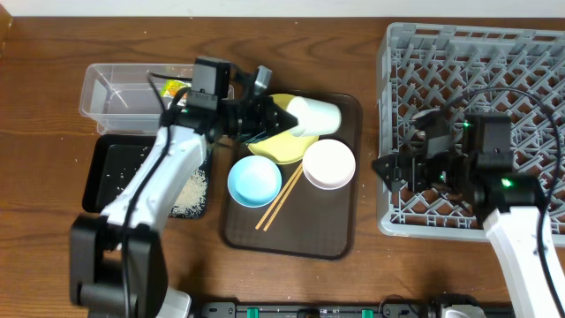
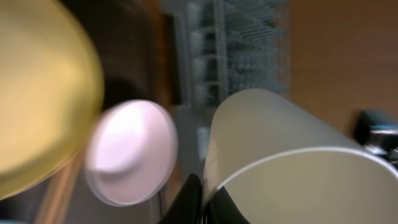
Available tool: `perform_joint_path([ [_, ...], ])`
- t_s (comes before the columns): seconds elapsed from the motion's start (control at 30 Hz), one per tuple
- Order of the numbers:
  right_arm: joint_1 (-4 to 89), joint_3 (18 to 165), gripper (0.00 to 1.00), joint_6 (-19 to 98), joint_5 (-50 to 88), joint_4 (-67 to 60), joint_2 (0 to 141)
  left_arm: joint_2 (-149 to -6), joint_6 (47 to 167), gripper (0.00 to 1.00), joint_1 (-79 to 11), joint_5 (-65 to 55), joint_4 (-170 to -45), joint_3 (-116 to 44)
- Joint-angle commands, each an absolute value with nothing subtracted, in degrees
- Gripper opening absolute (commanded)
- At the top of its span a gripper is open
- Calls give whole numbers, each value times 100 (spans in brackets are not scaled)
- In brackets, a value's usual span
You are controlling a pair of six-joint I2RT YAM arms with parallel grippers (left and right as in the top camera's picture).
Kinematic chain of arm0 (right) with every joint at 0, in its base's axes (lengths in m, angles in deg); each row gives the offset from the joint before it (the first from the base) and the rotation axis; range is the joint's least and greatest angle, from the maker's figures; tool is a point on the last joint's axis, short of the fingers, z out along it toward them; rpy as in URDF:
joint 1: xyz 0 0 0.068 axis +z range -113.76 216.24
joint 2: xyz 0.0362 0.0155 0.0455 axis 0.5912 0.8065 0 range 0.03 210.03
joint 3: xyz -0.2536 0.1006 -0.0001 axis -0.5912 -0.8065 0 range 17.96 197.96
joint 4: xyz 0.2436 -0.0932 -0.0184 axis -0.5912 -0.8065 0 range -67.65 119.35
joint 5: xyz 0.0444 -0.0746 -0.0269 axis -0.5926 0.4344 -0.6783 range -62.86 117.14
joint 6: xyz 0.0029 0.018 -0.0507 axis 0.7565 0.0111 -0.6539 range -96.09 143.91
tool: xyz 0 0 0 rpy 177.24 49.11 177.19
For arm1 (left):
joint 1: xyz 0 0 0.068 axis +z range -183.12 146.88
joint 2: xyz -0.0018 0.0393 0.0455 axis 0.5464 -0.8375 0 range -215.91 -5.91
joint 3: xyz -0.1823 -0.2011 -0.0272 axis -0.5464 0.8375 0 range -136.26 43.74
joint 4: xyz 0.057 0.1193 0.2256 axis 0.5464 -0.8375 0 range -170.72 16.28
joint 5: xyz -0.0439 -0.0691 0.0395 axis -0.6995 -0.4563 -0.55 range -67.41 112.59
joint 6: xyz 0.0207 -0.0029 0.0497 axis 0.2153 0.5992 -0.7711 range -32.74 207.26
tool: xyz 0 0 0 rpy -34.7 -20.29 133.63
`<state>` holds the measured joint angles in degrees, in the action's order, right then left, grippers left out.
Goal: Sort waste into correct bins and load items into the dishwasher rack
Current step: 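Hand the white cup from left gripper to right gripper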
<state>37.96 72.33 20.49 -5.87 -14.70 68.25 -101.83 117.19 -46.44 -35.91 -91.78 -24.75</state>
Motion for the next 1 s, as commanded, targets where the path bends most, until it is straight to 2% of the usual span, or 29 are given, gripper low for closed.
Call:
perform_joint_path([
  [0.0,3783,7323,99,1144,-2548,-1461,7258,-10539,12375,6,-4714,-5344,-8844,-2492],
  [0.17,3783,7323,99,361,-3907,-1197,7890,-10707,12440,6,-4834,-5929,-8748,-2494],
  [0.3,3783,7323,99,232,-4795,-620,8320,-10707,12444,6,-4915,-6242,-8643,-2494],
  [0.43,3783,7325,98,254,-5573,243,8618,-10707,12444,6,-5029,-6255,-8645,-2494],
  [0.67,3783,7325,96,1159,-5846,1561,8692,-10707,12442,6,-5252,-6205,-8640,-2494],
  [0.97,3783,7325,77,1620,-6014,1865,8694,-10707,12444,6,-5278,-6076,-8640,-2494],
])
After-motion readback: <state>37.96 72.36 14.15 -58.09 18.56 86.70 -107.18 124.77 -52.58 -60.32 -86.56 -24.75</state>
